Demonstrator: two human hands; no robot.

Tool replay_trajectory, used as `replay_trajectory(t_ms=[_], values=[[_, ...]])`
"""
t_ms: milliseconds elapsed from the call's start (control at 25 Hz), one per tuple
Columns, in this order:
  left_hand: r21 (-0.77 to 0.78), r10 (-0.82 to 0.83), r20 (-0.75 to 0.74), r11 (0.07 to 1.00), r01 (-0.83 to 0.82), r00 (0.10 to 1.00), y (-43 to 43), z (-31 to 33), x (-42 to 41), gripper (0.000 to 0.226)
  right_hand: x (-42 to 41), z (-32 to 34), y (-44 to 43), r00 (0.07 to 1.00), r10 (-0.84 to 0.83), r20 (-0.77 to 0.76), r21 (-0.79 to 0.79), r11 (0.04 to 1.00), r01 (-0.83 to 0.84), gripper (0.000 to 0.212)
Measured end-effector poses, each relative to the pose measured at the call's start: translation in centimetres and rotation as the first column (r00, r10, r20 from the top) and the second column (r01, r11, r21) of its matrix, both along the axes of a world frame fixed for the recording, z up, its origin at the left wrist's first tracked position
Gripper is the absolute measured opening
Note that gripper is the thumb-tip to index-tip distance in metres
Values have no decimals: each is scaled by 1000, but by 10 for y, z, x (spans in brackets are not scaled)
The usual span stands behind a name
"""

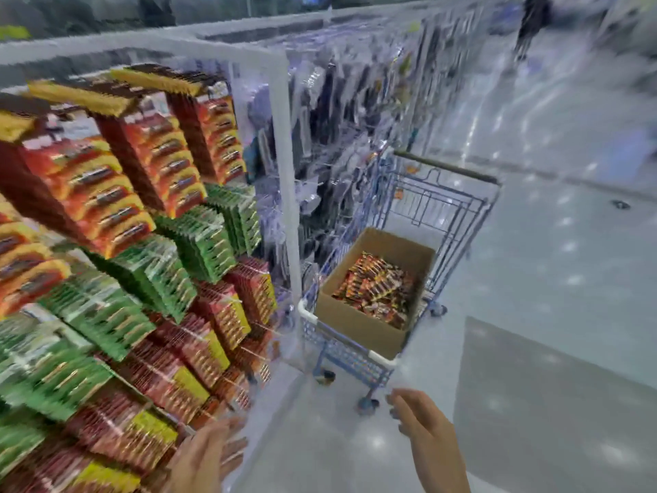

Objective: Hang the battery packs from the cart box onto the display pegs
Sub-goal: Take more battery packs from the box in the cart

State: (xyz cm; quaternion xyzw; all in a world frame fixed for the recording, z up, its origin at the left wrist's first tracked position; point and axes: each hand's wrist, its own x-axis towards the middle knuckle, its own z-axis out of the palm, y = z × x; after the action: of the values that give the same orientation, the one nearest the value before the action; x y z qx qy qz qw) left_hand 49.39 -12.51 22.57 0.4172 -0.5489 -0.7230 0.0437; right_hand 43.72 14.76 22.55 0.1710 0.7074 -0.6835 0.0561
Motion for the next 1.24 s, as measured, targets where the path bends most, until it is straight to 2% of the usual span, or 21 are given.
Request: replay_trajectory(t_ms=[120, 320, 600, 840, 1000, 1240], values=[[-57, -153, -50, 987, 150, 987, 31, -2, -33, 19, -13, -9, 30, 997, -51, 54, 31, 998, 50, 12], [-92, -255, 16, 962, 255, 967, 62, -13, -113, 19, -57, -24, 54, 973, -179, 147, 21, 984, 177, 6], [-129, -425, 16, 897, 424, 905, 87, -36, -270, 23, -169, -41, 71, 924, -310, 225, 29, 950, 312, 6], [-186, -557, 17, 814, 550, 830, 106, -50, -403, 20, -268, -35, 73, 903, -328, 276, 69, 944, 322, 7], [-184, -640, 106, 740, 648, 761, 136, -85, -483, 17, -313, -32, 78, 900, -323, 291, 64, 946, 319, 7], [-243, -688, 351, 589, 771, 636, 190, -186, -594, 21, -362, -55, 93, 879, -270, 393, 48, 961, 274, 11]])
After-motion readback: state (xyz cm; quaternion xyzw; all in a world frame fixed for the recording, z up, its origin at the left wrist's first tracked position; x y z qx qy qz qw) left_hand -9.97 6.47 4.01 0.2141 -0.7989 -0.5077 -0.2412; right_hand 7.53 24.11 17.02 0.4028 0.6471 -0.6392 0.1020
